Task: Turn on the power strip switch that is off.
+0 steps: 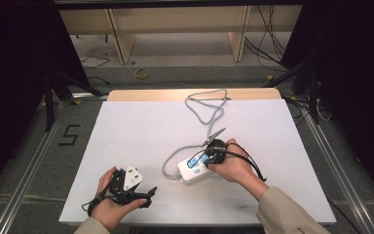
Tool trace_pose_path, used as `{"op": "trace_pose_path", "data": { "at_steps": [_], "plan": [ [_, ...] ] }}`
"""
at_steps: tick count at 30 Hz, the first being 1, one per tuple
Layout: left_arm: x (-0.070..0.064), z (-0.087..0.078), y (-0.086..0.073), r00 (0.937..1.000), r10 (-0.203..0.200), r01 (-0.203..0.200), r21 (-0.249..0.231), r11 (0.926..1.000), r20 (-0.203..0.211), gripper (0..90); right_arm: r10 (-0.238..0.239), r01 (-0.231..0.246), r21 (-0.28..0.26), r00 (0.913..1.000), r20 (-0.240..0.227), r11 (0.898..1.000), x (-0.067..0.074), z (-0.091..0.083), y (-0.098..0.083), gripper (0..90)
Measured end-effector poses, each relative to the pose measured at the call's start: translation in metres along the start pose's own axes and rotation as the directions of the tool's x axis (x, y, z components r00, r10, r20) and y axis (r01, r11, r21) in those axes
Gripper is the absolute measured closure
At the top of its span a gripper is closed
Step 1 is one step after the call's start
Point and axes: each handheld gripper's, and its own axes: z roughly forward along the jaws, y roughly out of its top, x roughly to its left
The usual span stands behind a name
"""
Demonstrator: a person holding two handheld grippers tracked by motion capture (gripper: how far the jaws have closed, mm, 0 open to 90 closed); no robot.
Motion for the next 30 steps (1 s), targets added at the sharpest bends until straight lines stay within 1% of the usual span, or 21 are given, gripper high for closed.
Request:
{"op": "trace_pose_path", "data": {
  "at_steps": [9, 13, 15, 19, 23, 30],
  "plan": [
    [-0.0003, 0.0002, 0.0001, 1.0000, 0.000, 0.000, -0.001, 1.0000, 0.000, 13.6, 0.019, -0.019, 0.025, 0.9997, -0.017, 1.000, -0.0025, 0.0006, 0.0031, 90.0],
    [-0.0005, 0.0001, 0.0001, 1.0000, 0.001, -0.001, -0.003, 1.0000, 0.001, 13.6, 0.035, -0.034, 0.027, 0.9988, -0.033, 0.999, -0.0050, 0.0010, 0.0034, 90.0],
    [-0.0009, 0.0002, 0.0000, 1.0000, -0.001, 0.001, -0.002, 1.0000, 0.002, 13.6, 0.038, -0.037, 0.030, 0.9988, -0.032, 0.999, -0.0051, 0.0017, 0.0032, 90.0],
    [-0.0011, 0.0004, 0.0003, 1.0000, -0.002, 0.002, -0.001, 1.0000, 0.002, 13.6, 0.025, -0.025, 0.031, 0.9993, -0.027, 0.999, -0.0040, 0.0017, 0.0036, 90.0],
    [-0.0014, 0.0007, 0.0004, 1.0000, -0.003, 0.003, -0.004, 1.0000, 0.001, 13.6, 0.028, -0.027, 0.039, 0.9993, -0.024, 0.999, -0.0037, 0.0014, 0.0042, 90.0],
    [-0.0012, 0.0006, 0.0004, 1.0000, -0.003, 0.003, -0.002, 1.0000, 0.002, 13.7, 0.026, -0.025, 0.034, 0.9994, -0.025, 0.999, -0.0038, 0.0015, 0.0037, 90.0]
  ]
}}
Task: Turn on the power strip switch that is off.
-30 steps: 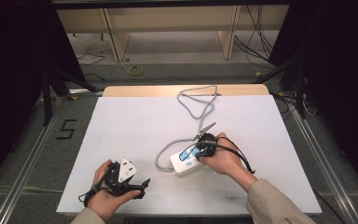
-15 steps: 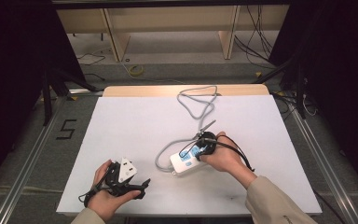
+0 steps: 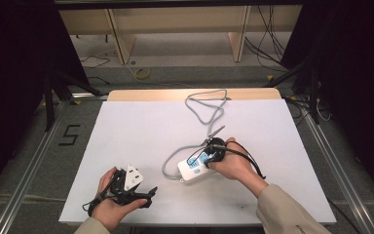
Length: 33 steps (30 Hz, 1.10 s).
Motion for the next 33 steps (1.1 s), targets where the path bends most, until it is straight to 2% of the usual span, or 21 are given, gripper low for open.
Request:
{"op": "trace_pose_path", "data": {
  "at_steps": [6, 14, 27, 33],
  "plan": [
    [0.0005, 0.0003, -0.0001, 1.0000, 0.000, 0.000, 0.003, 1.0000, 0.000, 13.8, -0.018, 0.018, -0.009, 0.9998, 0.010, 1.000, 0.0015, -0.0002, -0.0010, 90.0],
    [0.0011, 0.0009, 0.0000, 1.0000, 0.004, -0.004, 0.006, 1.0000, 0.000, 13.8, -0.012, 0.012, -0.024, 0.9999, 0.000, 1.000, 0.0001, -0.0005, -0.0030, 90.0],
    [0.0009, 0.0010, 0.0003, 1.0000, 0.004, -0.004, 0.004, 1.0000, 0.002, 13.7, -0.027, 0.027, -0.049, 0.9996, 0.010, 0.998, 0.0019, -0.0020, -0.0063, 90.0],
    [0.0009, 0.0014, 0.0002, 1.0000, 0.003, -0.003, 0.005, 1.0000, 0.001, 13.8, -0.040, 0.043, -0.114, 0.9987, 0.031, 0.993, 0.0007, -0.0077, -0.0073, 90.0]
  ]
}}
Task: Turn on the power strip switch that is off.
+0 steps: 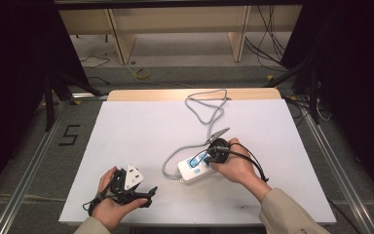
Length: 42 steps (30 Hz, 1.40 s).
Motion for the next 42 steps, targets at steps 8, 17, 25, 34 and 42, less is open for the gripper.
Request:
{"op": "trace_pose_path", "data": {
  "at_steps": [8, 17, 25, 34, 42],
  "plan": [
    [0.000, 0.000, 0.000, 1.0000, -0.001, 0.001, -0.002, 1.0000, 0.001, 13.7, 0.011, -0.011, -0.020, 0.9999, 0.000, 1.000, -0.003, -0.006, -0.003, 84.7],
    [0.000, 0.000, 0.000, 1.0000, -0.001, 0.001, -0.001, 1.0000, 0.001, 13.8, 0.011, -0.011, -0.078, 0.9999, 0.000, 0.997, -0.008, -0.013, -0.014, 72.6],
    [0.000, 0.000, 0.000, 1.0000, -0.001, 0.001, 0.001, 1.0000, 0.001, 13.8, 0.041, -0.041, -0.139, 0.9992, -0.004, 0.989, -0.014, -0.025, -0.029, 62.3],
    [-0.001, 0.001, 0.000, 1.0000, 0.000, 0.000, 0.003, 1.0000, 0.000, 13.8, 0.053, -0.051, -0.196, 0.9986, 0.005, 0.979, -0.022, -0.040, -0.046, 55.7],
    [-0.001, 0.001, 0.000, 1.0000, 0.003, -0.003, 0.005, 1.0000, 0.000, 13.9, 0.057, -0.053, -0.228, 0.9983, 0.011, 0.972, -0.023, -0.050, -0.061, 53.1]
  ]
}}
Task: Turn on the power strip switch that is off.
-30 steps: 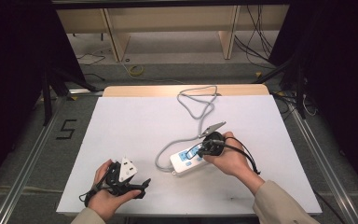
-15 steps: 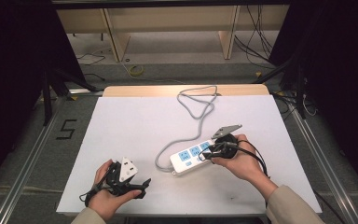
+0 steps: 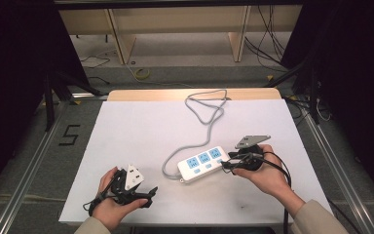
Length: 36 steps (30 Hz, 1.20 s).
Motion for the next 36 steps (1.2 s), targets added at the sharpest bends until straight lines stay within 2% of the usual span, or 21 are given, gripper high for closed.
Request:
{"op": "trace_pose_path", "data": {
  "at_steps": [14, 27, 36],
  "plan": [
    [0.000, 0.000, -0.001, 1.0000, 0.004, -0.004, 0.004, 1.0000, 0.000, 14.0, -0.002, 0.002, -0.087, 1.0000, 0.000, 0.996, -0.005, -0.021, -0.021, 46.6],
    [-0.001, 0.000, -0.001, 1.0000, 0.002, -0.002, 0.007, 1.0000, 0.004, 14.0, 0.033, -0.029, -0.141, 0.9990, 0.029, 0.990, -0.015, -0.044, -0.052, 41.1],
    [-0.001, 0.000, -0.001, 1.0000, 0.002, -0.002, 0.007, 1.0000, 0.003, 14.0, 0.057, -0.054, -0.188, 0.9983, 0.011, 0.981, -0.019, -0.054, -0.070, 35.6]
  ]
}}
